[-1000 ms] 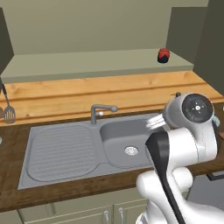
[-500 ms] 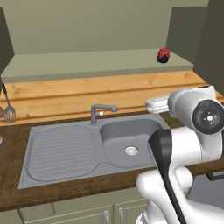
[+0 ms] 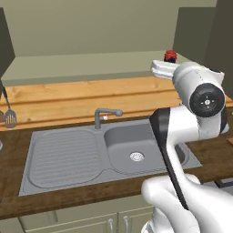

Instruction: From the different types of pastries on the counter, select a croissant and place it on the cutting board. Then retrieve a jar of jam from the cabinet and place it alongside the croissant on the cutting board.

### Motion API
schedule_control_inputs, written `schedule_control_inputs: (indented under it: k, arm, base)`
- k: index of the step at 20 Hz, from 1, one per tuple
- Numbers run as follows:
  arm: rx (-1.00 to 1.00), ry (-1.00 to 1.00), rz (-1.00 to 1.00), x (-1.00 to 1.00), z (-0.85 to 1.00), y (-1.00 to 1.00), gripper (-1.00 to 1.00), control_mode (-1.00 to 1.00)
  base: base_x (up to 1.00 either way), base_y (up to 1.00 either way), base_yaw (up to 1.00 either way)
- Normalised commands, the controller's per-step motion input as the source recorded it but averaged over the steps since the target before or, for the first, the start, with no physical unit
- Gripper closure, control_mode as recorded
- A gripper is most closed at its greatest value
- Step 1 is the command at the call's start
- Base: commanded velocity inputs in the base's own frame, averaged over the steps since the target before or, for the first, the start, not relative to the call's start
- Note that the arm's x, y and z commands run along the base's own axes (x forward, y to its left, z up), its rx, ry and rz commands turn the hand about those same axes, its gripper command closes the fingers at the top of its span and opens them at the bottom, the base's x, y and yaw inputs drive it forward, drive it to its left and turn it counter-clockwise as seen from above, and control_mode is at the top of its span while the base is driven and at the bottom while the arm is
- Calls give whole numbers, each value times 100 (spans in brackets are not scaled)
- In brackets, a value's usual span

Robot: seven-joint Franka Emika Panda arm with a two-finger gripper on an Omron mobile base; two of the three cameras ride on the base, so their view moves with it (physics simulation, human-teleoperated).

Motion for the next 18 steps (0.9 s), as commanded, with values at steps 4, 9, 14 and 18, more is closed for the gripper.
schedule_control_inputs:
  k: [4,9,14,18]
  arm:
    - [4,7,-3,17,7,-3,-100,-100]
    - [0,30,-18,72,29,-1,-100,-100]
    - [7,18,-12,43,12,-28,-100,-100]
    - [18,0,-2,9,0,-73,-100,-100]
  base:
    - [0,0,0]
    - [0,0,0]
    - [0,0,0]
    - [0,0,0]
